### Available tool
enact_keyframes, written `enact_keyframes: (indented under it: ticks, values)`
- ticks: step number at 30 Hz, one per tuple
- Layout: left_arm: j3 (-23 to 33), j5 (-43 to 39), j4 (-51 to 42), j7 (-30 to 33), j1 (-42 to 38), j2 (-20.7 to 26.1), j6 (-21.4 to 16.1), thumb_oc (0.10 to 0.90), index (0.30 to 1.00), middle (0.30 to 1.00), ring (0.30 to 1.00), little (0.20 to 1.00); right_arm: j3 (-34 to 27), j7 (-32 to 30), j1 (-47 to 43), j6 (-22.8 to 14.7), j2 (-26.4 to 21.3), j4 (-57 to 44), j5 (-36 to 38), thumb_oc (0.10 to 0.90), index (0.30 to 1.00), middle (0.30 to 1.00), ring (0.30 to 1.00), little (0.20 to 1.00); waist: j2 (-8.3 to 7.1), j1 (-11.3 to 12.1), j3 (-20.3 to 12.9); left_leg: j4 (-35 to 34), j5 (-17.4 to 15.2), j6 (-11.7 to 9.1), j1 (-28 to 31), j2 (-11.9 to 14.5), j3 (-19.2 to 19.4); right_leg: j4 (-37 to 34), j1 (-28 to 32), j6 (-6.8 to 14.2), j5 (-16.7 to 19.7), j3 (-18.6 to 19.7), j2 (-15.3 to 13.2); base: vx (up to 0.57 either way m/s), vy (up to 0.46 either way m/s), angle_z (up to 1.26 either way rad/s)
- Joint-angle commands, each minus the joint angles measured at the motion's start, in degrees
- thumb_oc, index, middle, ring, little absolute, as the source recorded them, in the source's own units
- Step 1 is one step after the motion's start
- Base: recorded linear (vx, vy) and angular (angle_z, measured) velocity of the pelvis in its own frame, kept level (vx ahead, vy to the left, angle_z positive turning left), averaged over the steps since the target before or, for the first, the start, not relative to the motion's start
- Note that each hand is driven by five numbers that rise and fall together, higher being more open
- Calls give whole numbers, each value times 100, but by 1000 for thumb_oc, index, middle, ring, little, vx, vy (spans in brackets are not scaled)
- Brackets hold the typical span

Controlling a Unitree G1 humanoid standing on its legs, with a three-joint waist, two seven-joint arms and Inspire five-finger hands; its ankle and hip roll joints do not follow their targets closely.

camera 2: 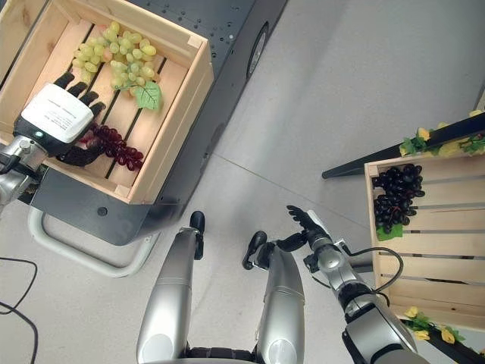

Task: Pick up the fruits from the basket on one side to the basket on the other side

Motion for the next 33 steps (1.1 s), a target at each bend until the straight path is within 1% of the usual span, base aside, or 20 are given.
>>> enact_keyframes:
  ticks: [1,6,7,10,12,16,18,21,24,25,26,27,28,29,30,32,33]
  values:
    - [192,107,-523,-250,-637,695,-28,800,900,900,900,900,-210,140,223,-201,-467,-224,102,800,900,900,900,900,184,66,-84,-273,-403,360,448,-184,420,-211,504,-108,179,-36,151,19,0,3]
    - [-12,138,-623,-561,-887,778,-198,800,900,900,900,900,-285,79,420,-327,-430,-298,85,800,900,900,900,900,136,48,-84,-303,-398,371,401,-155,423,-261,452,-42,244,-60,130,13,-7,5]
    - [-111,124,-579,-727,-1022,814,-261,800,900,900,900,900,-316,45,483,-323,-420,-283,80,800,900,900,900,900,119,38,-84,-318,-393,374,393,-144,422,-278,433,-22,270,-75,124,14,-7,3]
    - [-282,22,-569,-1087,-1178,848,-266,800,900,900,900,900,-360,12,550,-298,-408,-216,59,800,900,900,900,900,101,33,-84,-344,-385,375,377,-126,420,-311,413,14,312,-104,113,0,0,0]
    - [-354,-64,-589,-1191,-1253,857,-212,800,900,900,900,900,-360,-16,544,-297,-387,-152,84,800,900,900,900,900,99,41,-84,-366,-384,384,371,-123,426,-345,419,19,323,-110,114,0,0,0]
    - [-398,-144,-612,-1046,-1284,820,-52,800,900,900,900,900,-346,-18,539,-335,-368,-124,167,800,900,900,900,900,94,44,-84,-348,-382,380,295,-133,431,-355,346,24,353,-115,118,0,0,0]
    - [-354,-148,-589,-990,-1258,752,-72,800,900,900,900,900,-352,-7,566,-396,-355,-159,203,800,900,900,900,900,70,34,-84,-319,-399,379,241,-127,421,-317,278,34,355,-126,109,0,0,0]
    - [-345,-56,-591,-1084,-1239,695,-54,800,900,900,900,900,-338,-32,563,-461,-305,-230,225,800,900,900,900,900,19,32,-84,-286,-407,377,131,-111,394,-297,188,45,366,-144,118,0,0,0]
    - [-339,118,-419,-1269,-1172,602,222,800,900,900,900,900,-285,-58,578,-546,-293,-331,277,800,900,900,900,900,-53,20,-84,-282,-420,388,56,-78,390,-301,114,61,384,-158,144,-8,4,2]
    - [-340,65,-320,-1381,-1172,571,490,800,900,900,900,900,-269,-73,580,-555,-292,-372,282,800,900,900,900,900,-75,10,-84,-270,-418,389,2,-72,385,-286,64,67,392,-166,147,0,0,0]
    - [-345,37,-303,-1404,-1199,571,543,800,900,900,900,900,-273,-75,560,-550,-292,-379,279,800,900,900,900,900,-78,2,-84,-259,-401,391,-46,-75,374,-274,22,61,401,-175,143,0,0,0]
    - [-339,-89,-242,-1457,-1204,552,760,800,900,900,900,900,-262,-82,567,-541,-291,-411,277,800,900,900,900,900,-98,-1,-84,-261,-397,395,-72,-66,369,-266,-1,60,400,-183,148,0,0,0]
    - [-311,-29,-7,-1578,-1236,488,975,800,900,900,900,900,-230,-103,601,-562,-269,-431,262,800,900,900,900,900,-144,-4,-84,-267,-407,400,-92,-50,362,-263,-13,71,396,-194,163,0,0,0]
    - [-301,21,165,-1613,-1256,445,1096,800,900,900,900,900,-207,-120,593,-582,-236,-401,258,800,900,900,900,900,-170,-2,-84,-277,-395,398,-127,-50,345,-262,-39,74,403,-204,173,0,0,0]
    - [-305,20,167,-1613,-1281,449,1095,800,900,900,900,900,-214,-119,572,-582,-236,-398,259,800,900,900,900,900,-168,-9,-84,-271,-378,398,-165,-54,336,-252,-74,67,410,-213,168,0,0,0]
    - [-234,39,389,-1432,-1222,357,1267,800,900,900,900,900,-119,-163,562,-559,-192,-405,342,800,900,900,900,900,-211,2,-84,-275,-378,391,-221,-57,309,-254,-115,70,414,-213,194,0,0,0]
    - [-238,39,392,-1432,-1247,361,1265,800,900,900,900,900,-126,-161,541,-558,-193,-402,342,800,900,900,900,900,-209,-5,-84,-267,-361,391,-260,-61,299,-243,-150,63,421,-221,188,0,0,0]
